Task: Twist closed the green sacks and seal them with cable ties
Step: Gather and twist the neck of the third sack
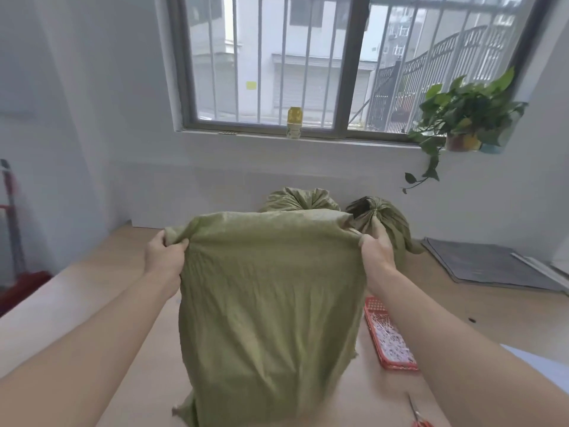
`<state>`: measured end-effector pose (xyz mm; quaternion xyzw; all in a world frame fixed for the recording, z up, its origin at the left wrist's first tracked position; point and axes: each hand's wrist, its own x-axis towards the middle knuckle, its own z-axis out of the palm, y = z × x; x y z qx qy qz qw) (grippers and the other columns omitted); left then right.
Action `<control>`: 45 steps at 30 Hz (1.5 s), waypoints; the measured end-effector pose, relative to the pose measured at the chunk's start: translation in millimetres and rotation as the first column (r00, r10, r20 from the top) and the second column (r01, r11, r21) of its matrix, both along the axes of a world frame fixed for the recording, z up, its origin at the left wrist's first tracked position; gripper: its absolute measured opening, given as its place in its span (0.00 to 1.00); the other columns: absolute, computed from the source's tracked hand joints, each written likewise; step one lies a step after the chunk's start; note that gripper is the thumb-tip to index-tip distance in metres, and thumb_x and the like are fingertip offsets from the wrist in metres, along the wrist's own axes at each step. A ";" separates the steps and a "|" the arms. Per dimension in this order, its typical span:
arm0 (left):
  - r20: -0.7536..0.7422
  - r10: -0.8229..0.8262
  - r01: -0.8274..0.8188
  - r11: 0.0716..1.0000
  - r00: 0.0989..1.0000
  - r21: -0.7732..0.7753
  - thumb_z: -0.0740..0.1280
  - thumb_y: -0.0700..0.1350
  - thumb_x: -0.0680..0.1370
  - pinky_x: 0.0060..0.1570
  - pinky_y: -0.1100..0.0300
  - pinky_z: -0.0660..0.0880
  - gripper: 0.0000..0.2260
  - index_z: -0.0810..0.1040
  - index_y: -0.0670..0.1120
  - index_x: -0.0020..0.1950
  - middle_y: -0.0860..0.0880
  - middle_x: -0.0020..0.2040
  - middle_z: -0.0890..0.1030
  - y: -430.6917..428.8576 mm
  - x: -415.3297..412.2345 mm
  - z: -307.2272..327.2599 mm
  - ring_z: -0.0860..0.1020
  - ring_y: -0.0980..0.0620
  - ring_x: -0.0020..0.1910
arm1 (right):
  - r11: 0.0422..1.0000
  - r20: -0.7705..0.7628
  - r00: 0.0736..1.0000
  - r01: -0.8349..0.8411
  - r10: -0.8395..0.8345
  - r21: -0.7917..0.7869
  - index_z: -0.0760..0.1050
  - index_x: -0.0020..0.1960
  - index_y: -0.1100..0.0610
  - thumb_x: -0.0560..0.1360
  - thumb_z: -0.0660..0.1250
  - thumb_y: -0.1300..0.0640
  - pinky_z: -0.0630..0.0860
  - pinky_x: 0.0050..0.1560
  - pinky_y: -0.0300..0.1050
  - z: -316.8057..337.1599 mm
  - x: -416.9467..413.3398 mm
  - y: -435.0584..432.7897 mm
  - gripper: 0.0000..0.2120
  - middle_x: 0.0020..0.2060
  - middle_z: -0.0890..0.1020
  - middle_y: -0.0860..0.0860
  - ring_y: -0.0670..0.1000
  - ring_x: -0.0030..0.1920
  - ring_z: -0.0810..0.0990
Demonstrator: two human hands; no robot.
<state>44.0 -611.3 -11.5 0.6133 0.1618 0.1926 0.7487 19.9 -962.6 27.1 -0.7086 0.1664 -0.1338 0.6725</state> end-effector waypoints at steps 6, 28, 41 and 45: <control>0.036 -0.144 0.147 0.982 0.989 -0.122 0.66 0.29 0.79 0.49 0.51 0.79 0.11 0.78 0.45 0.51 0.44 0.51 0.82 1.8 -9.5 0.4 0.82 0.45 0.50 | 1.000 -0.205 0.979 -0.017 0.014 -0.011 0.77 0.66 0.63 0.71 0.79 0.46 0.80 0.60 0.55 -16.3 -0.6 6.5 0.31 0.58 0.84 0.56 0.57 0.54 0.83; 0.079 -0.588 0.574 0.738 0.805 -0.356 0.60 0.27 0.78 0.48 0.51 0.84 0.15 0.79 0.34 0.62 0.36 0.61 0.82 -11.3 -11.6 -12.0 0.86 0.43 0.52 | 0.778 0.276 0.932 -0.351 0.236 0.520 0.80 0.62 0.59 0.73 0.70 0.70 0.76 0.65 0.65 -27.0 -10.9 -1.8 0.19 0.61 0.84 0.60 0.62 0.64 0.81; -0.297 -0.700 0.656 0.713 0.649 -0.248 0.68 0.39 0.80 0.58 0.47 0.78 0.12 0.82 0.37 0.62 0.39 0.59 0.85 -34.2 -26.6 -14.5 0.85 0.42 0.57 | 0.816 -0.272 0.775 -0.494 0.570 0.301 0.81 0.63 0.62 0.77 0.75 0.58 0.82 0.57 0.60 -18.1 -28.9 11.2 0.16 0.55 0.86 0.61 0.59 0.56 0.86; -0.081 -0.539 0.511 0.829 0.838 -0.227 0.64 0.38 0.83 0.57 0.50 0.78 0.14 0.77 0.40 0.69 0.43 0.63 0.83 -31.9 -19.5 -16.3 0.81 0.44 0.63 | 0.865 0.047 0.960 -0.271 0.278 0.421 0.77 0.66 0.61 0.79 0.71 0.64 0.84 0.51 0.57 -24.6 -14.1 8.9 0.16 0.56 0.86 0.60 0.60 0.55 0.86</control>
